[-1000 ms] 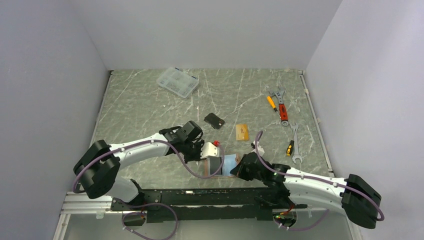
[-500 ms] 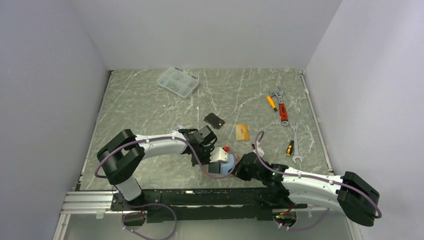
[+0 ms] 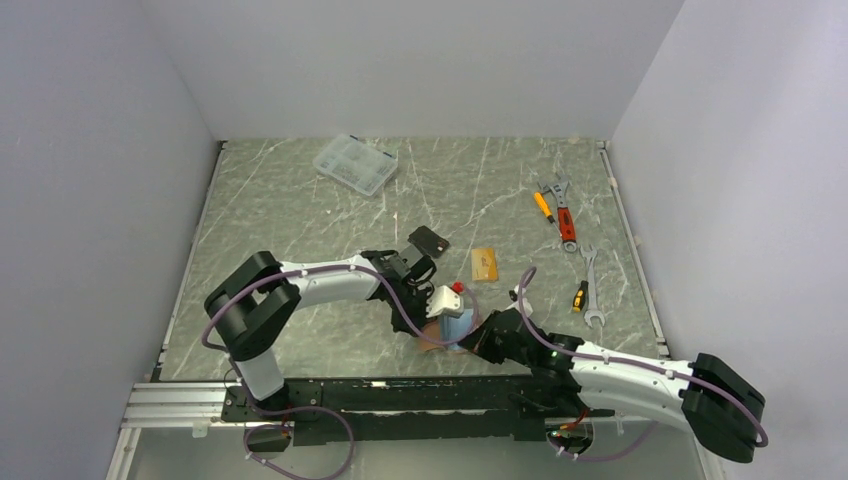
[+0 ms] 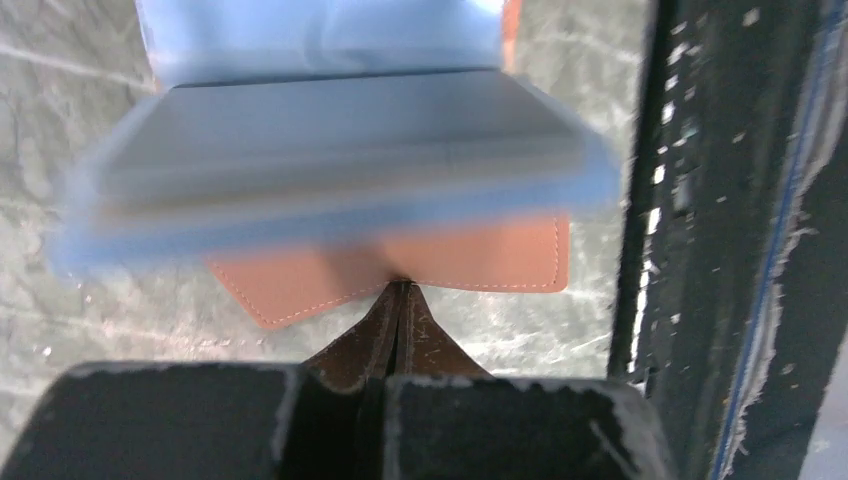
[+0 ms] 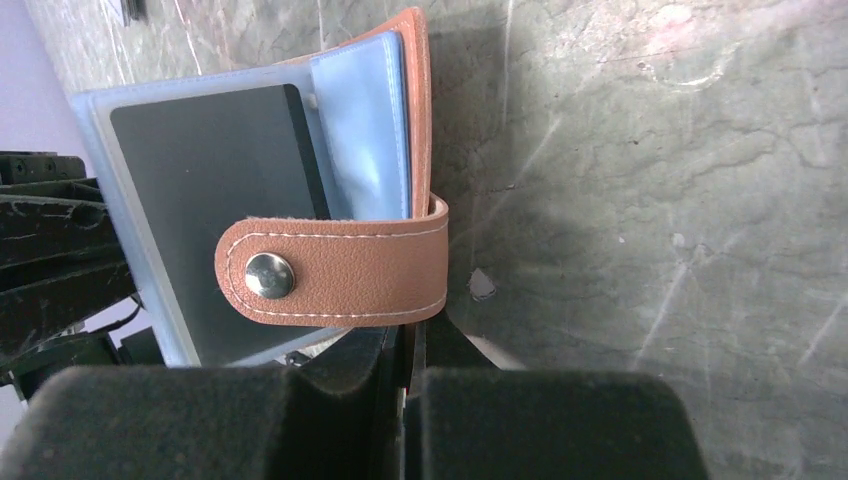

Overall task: Put the credit cards into the card holder
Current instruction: Close the card holder at the center of the board.

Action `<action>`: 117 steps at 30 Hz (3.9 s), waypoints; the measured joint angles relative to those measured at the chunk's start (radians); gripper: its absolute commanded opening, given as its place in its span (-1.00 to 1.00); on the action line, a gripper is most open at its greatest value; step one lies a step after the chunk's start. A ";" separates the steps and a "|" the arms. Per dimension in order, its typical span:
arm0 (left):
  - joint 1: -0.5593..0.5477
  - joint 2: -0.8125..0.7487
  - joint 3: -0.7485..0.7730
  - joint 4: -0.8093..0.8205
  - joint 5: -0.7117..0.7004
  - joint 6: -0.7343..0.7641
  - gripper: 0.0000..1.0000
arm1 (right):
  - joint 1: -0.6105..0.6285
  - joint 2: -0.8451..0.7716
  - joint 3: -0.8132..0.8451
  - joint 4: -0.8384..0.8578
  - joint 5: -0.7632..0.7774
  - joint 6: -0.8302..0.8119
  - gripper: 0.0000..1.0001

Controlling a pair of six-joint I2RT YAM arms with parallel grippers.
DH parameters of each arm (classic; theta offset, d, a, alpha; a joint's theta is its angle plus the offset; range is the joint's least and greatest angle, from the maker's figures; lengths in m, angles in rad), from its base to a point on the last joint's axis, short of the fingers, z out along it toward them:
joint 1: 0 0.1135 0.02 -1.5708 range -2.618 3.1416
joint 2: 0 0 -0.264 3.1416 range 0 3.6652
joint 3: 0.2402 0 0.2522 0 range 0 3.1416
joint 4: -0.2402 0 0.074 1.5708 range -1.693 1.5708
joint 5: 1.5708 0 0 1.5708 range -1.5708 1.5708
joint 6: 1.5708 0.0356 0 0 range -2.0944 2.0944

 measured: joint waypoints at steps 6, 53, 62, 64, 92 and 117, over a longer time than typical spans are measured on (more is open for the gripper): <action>0.048 -0.059 -0.055 0.111 0.208 -0.038 -1.00 | -0.002 -0.030 -0.013 -0.008 0.005 -0.002 -1.00; -0.119 0.093 0.070 0.287 0.115 -0.001 -1.00 | -0.022 -0.371 0.008 -0.375 0.201 -0.077 -0.31; -0.129 0.090 0.069 0.285 0.087 0.015 -1.00 | -0.022 -0.365 0.028 -0.427 0.233 -0.089 -0.21; -0.131 0.089 0.070 0.284 0.079 0.014 -1.00 | -0.023 -0.326 0.046 -0.432 0.234 -0.101 -0.23; -0.222 -0.005 0.041 0.108 -0.024 0.081 -1.00 | -0.146 -0.154 0.163 -0.380 0.143 -0.174 -1.00; -0.272 -0.122 -0.035 0.014 -0.043 0.198 -1.00 | -0.165 0.043 0.304 -0.364 -0.039 -0.288 -1.00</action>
